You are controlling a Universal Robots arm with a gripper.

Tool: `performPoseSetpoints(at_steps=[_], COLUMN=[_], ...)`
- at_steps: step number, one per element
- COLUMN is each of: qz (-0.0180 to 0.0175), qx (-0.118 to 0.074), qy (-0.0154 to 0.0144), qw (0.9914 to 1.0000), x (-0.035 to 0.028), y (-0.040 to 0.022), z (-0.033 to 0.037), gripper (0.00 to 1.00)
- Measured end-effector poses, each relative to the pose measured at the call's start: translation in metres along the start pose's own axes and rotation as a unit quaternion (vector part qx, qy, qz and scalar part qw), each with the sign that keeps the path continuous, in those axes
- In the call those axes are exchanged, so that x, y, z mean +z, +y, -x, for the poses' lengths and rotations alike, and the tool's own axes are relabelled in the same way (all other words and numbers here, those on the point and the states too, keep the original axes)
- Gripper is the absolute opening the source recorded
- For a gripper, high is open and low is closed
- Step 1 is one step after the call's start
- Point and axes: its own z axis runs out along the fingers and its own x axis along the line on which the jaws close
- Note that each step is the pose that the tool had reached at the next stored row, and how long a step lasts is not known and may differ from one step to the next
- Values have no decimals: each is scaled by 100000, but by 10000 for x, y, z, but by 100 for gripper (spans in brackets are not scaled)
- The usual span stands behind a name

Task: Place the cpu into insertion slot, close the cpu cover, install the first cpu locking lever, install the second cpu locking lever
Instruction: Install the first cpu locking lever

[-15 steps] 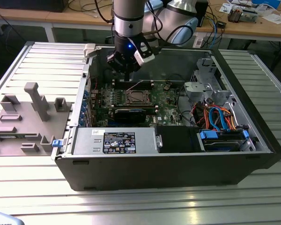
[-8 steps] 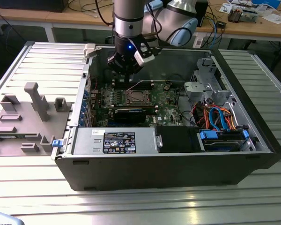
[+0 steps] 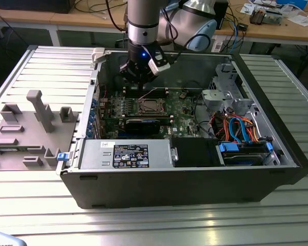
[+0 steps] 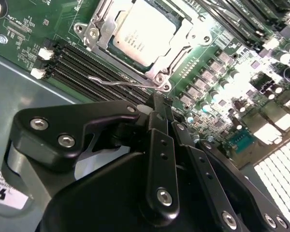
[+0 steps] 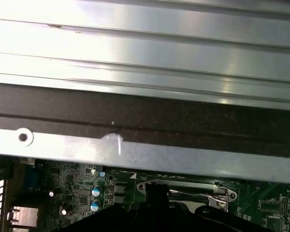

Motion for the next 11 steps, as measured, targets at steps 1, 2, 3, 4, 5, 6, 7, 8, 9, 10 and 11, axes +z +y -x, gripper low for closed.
performPoseSetpoints(at_steps=[1,2,3,4,5,6,7,8,9,10,11], qz=[1,6,9,20,27,42,43,34,-50,-56,-62], qx=[-4,-5,-7,-2,6,-1,4,-6,-7,-11,-19], qy=[7,18,30,132,279,387,465,226,-502,-580,-607], qw=[100000,100000,100000,100000,100000,99999,99999,100000,99999,99998,99998], x=[13,34,47,144,189,218,237,240,239,232,227], y=[4,11,16,62,71,68,66,72,88,88,87], z=[1,3,7,63,140,196,233,188,37,32,31], gripper=[11,11,11,11,11,11,11,11,11,11,11])
